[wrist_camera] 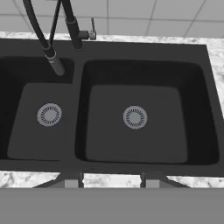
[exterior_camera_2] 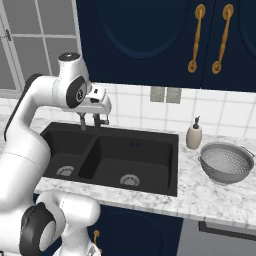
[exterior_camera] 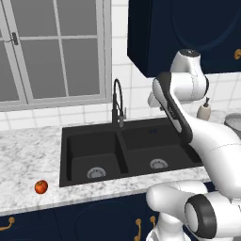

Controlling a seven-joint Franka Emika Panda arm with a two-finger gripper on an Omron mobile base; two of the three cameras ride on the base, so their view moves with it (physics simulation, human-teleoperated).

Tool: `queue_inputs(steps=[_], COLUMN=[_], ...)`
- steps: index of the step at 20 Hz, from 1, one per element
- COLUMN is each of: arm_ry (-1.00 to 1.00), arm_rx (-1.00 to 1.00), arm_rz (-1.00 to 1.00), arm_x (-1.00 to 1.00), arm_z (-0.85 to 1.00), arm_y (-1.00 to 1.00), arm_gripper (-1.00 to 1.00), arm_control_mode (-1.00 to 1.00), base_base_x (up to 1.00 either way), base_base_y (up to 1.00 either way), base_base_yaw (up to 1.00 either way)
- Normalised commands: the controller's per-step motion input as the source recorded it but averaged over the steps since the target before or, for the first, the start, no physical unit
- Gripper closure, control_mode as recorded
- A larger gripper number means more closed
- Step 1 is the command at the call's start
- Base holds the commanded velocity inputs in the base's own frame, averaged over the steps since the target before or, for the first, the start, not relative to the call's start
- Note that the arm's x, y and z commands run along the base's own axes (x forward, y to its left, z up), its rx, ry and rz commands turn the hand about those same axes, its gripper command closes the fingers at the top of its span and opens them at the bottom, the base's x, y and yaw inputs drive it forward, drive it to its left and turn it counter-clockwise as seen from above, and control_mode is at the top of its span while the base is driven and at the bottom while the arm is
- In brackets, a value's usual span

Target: Put the colander in the sink, put the apple in the colander, and turn on the sink faucet and pour water over the colander.

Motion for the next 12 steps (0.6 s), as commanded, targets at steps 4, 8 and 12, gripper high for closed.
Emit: queue_inputs(steps=[4, 8, 12], arm_ry=[0.00, -0.03, -0.15], arm_rx=[0.00, -0.01, 0.02], arm_rz=[0.00, 0.00, 0.02], arm_x=[-0.09, -0.18, -0.47], arm_z=[-0.02, -0.13, -0.07], arm_y=[0.00, -0.08, -0.18], arm_gripper=[-1.00, -1.00, -1.00], arm_control_mode=[-1.00, -1.00, -1.00], base_base_x=[0.00, 0.00, 0.00], base_base_y=[0.00, 0.00, 0.00], base_base_yaw=[0.00, 0.00, 0.00])
